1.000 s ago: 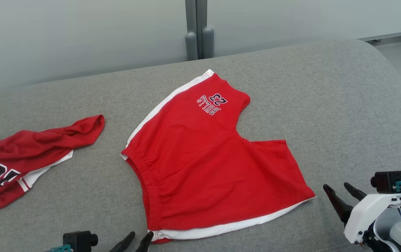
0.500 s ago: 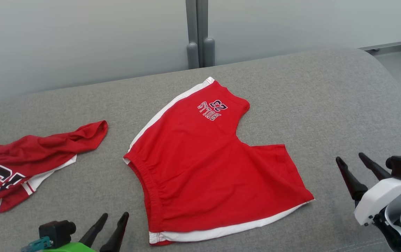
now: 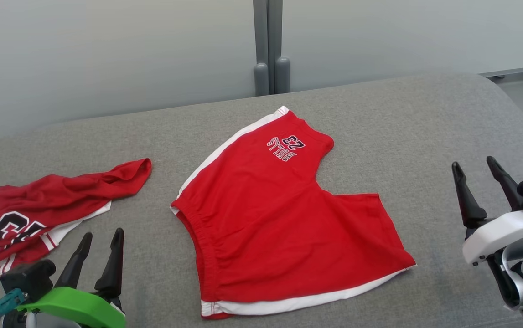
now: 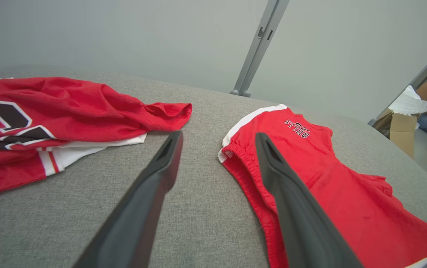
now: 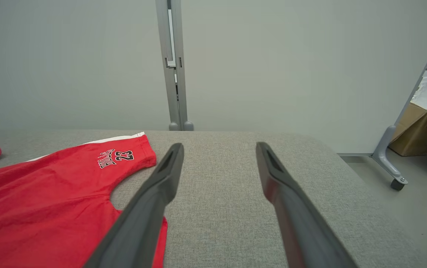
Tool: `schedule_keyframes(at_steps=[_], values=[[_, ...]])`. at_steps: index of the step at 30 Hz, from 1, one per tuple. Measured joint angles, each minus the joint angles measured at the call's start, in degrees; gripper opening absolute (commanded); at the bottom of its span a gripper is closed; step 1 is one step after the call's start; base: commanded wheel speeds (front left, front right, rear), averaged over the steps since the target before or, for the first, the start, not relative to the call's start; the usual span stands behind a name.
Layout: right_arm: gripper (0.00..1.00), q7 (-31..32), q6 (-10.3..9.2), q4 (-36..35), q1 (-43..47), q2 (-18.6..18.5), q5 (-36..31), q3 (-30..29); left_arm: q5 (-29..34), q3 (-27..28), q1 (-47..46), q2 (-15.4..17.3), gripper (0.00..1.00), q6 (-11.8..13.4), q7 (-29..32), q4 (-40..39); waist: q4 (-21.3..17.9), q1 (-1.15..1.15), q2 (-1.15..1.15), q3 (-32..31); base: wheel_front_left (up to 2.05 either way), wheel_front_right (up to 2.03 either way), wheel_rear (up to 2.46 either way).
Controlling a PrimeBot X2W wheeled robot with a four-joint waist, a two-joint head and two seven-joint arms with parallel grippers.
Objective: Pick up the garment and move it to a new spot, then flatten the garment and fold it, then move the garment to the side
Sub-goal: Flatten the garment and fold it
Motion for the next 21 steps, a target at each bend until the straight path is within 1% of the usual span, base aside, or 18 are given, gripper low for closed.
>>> schedule_keyframes(at_steps=[5,9,14,15,17,21], values=[[1.00,0.0,0.00,-1.8,3.2,4.0,-5.5,-2.7,3.4,2.6,2.2,-1.7,1.00,0.2,0.0,-0.5,1.0,0.00,0.00,-0.4,0.00,0.00,0.00],[1.00,0.0,0.00,-3.2,5.2,6.7,-9.3,-3.0,5.9,5.3,3.8,-2.6,1.00,0.4,0.0,-0.7,1.5,0.00,0.00,-0.6,0.00,0.00,0.00],[1.00,0.0,0.00,-3.8,7.5,9.5,-12.8,-4.0,8.9,6.8,5.9,-4.2,1.00,0.4,0.0,-0.8,1.7,0.00,0.00,-0.1,0.00,0.00,0.00],[1.00,0.0,0.00,-4.2,8.8,11.2,-14.5,-4.2,9.8,7.3,6.8,-5.5,1.00,0.4,0.0,-0.8,1.9,0.00,0.00,0.0,0.00,0.00,0.00],[1.00,0.0,0.00,-4.2,10.3,11.9,-15.6,-4.7,10.3,7.9,7.8,-6.8,1.00,0.0,0.0,-0.8,2.0,0.00,0.00,-0.1,0.00,0.00,0.00],[1.00,0.0,0.00,-4.4,11.2,13.0,-17.3,-5.7,11.8,9.0,8.3,-7.7,1.00,-0.9,0.0,-0.8,2.0,0.00,0.00,-0.2,0.00,0.00,0.00]])
